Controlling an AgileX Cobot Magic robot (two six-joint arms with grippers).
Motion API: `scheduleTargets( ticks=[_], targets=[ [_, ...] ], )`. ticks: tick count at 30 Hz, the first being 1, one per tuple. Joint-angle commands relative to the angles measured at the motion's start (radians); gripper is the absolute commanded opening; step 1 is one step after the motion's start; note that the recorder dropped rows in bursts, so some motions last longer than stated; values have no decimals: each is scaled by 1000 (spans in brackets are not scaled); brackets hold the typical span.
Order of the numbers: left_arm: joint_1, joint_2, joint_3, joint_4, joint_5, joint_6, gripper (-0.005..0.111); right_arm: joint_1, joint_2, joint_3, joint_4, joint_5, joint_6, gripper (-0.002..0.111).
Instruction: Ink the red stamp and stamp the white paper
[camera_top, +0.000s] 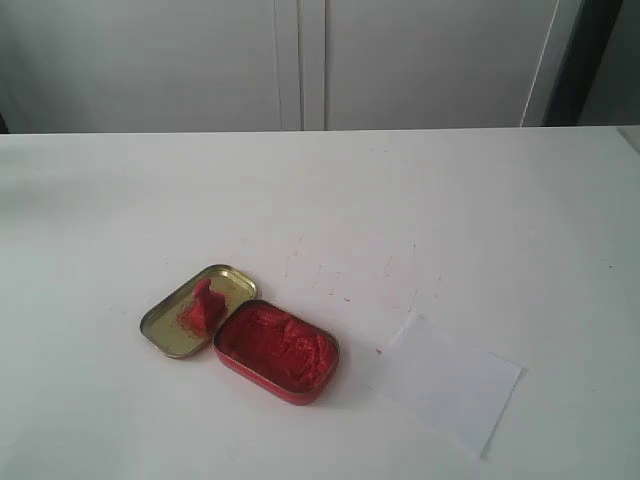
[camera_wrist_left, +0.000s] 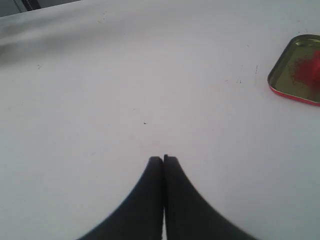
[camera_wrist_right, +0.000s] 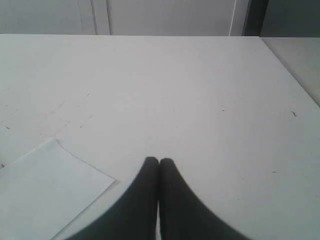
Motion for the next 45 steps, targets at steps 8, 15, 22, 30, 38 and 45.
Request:
scheduleTargets(
  ticks=[8,15,22,30,38,45],
  targets=[
    [1,-4,4,-3,0,0,0,1,-4,4,-6,-14,0,0],
    [1,-4,4,-3,0,0,0,1,-4,4,-6,-14,0,0],
    [1,-4,4,-3,0,0,0,1,-4,4,-6,-14,0,0],
    [1,-4,4,-3,-59,0,0,1,-4,4,-6,-14,0,0],
    [1,-4,4,-3,-312,0,0,1,-4,4,-6,-14,0,0],
    [1,-4,4,-3,-477,0,0,1,-4,4,-6,-14,0,0]
  ],
)
